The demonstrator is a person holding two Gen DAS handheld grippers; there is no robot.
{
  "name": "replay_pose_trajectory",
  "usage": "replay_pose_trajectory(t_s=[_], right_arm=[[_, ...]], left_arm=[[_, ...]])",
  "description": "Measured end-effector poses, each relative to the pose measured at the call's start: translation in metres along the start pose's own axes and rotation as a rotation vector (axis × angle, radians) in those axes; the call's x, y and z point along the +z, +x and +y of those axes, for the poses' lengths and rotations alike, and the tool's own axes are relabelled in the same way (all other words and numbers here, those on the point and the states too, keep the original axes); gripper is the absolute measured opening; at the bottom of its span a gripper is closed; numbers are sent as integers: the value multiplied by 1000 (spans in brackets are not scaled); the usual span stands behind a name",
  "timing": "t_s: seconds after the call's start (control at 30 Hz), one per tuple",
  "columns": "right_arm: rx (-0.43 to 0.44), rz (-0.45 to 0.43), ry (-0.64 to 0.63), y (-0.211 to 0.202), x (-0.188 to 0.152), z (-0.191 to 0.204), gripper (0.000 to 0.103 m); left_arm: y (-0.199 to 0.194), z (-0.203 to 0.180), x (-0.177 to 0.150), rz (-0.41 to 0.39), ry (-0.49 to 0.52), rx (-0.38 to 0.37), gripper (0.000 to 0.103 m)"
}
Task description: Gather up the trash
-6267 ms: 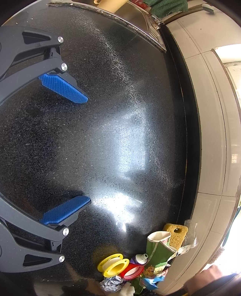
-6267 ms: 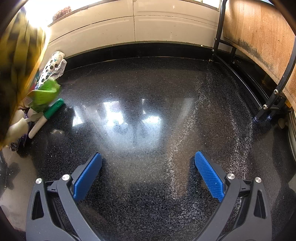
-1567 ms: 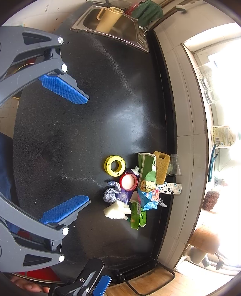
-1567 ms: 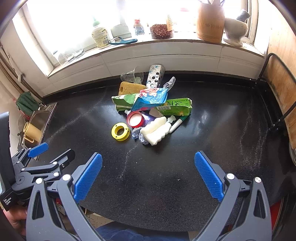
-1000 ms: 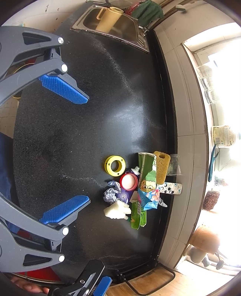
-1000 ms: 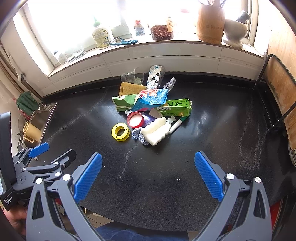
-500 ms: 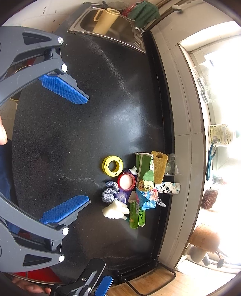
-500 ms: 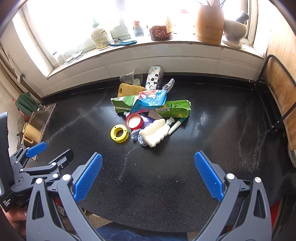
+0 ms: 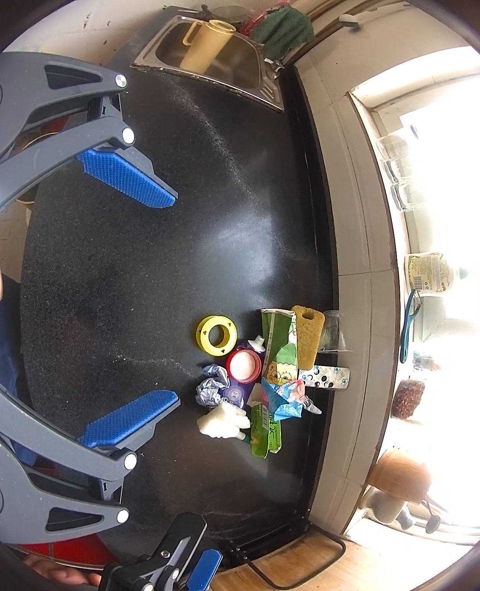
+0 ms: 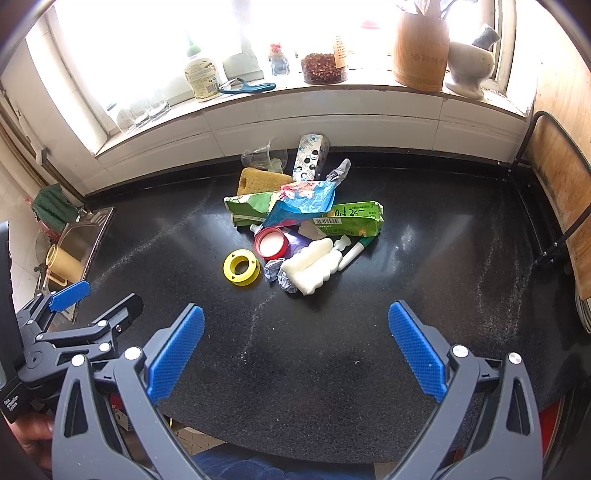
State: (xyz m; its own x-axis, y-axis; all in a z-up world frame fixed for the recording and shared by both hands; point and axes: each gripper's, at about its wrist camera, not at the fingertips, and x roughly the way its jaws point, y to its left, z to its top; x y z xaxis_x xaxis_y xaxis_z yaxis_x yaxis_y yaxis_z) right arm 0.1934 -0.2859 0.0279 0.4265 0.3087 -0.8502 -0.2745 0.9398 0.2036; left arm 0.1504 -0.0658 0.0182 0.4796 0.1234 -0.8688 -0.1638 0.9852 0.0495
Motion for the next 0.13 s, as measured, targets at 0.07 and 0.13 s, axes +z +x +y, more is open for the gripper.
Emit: replay_pose_trajectory(t_s=[0.07, 0.13], right_arm=[[1, 0, 0, 0, 0, 1, 97], [1, -1, 0, -1, -1, 1, 97]], left_arm=[[-1, 0, 0, -2, 0, 2, 96], [-2, 0, 0, -2, 2, 3, 96]])
